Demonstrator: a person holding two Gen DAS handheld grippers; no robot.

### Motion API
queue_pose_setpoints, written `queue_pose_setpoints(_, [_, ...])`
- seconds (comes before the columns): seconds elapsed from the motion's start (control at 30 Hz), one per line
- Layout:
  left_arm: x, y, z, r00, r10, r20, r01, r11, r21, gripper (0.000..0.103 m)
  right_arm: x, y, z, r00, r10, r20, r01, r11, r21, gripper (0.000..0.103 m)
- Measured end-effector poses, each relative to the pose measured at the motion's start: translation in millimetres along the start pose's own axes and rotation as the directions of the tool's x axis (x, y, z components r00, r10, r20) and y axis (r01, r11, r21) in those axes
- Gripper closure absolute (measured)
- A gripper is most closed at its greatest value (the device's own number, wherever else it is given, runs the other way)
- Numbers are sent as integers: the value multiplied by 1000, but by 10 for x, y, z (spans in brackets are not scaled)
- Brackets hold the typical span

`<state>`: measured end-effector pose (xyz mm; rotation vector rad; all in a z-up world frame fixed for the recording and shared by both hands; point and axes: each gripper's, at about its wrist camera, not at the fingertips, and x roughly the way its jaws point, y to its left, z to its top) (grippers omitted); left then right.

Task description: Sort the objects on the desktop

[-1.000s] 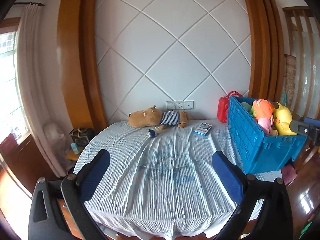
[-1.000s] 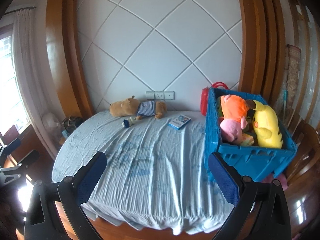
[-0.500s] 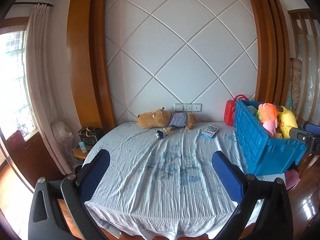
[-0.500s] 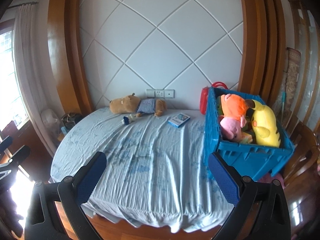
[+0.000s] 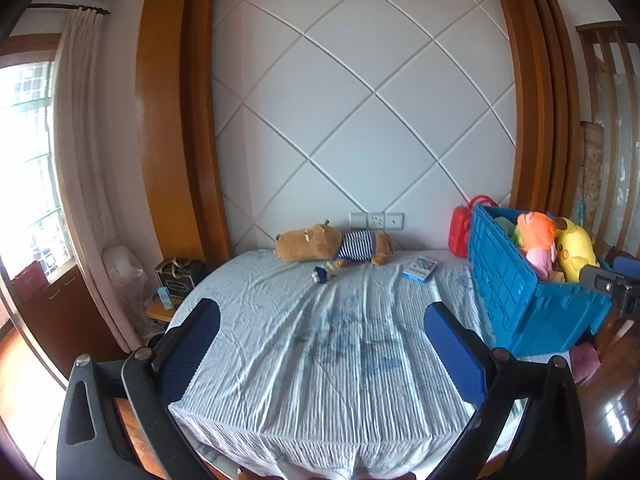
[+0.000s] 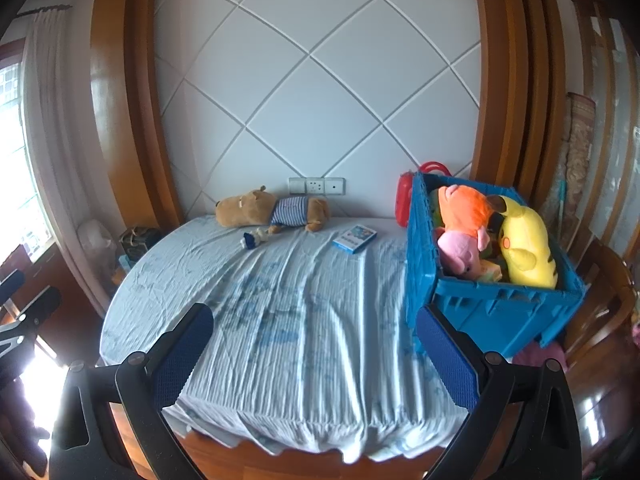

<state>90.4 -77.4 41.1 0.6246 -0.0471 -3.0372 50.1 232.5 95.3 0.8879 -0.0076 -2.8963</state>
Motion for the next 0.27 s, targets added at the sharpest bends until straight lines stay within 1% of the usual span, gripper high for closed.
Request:
queue_pose_setpoints(0.03, [-16, 0, 2, 1000, 12, 12, -12, 1000, 0, 0, -2, 4, -2, 1000, -1, 0, 1, 1000, 0, 0])
queue_pose_setpoints(0.17, [-24, -7, -14, 1000, 14, 10, -15, 1000, 11, 0, -15, 19, -10, 1000, -2, 0, 2, 1000, -2, 0])
queue_pose_setpoints(0.27, [-17, -12, -20, 1000, 2, 1, -2, 1000, 17, 0, -23, 28, -17, 1000, -3, 0, 3, 1000, -2, 0])
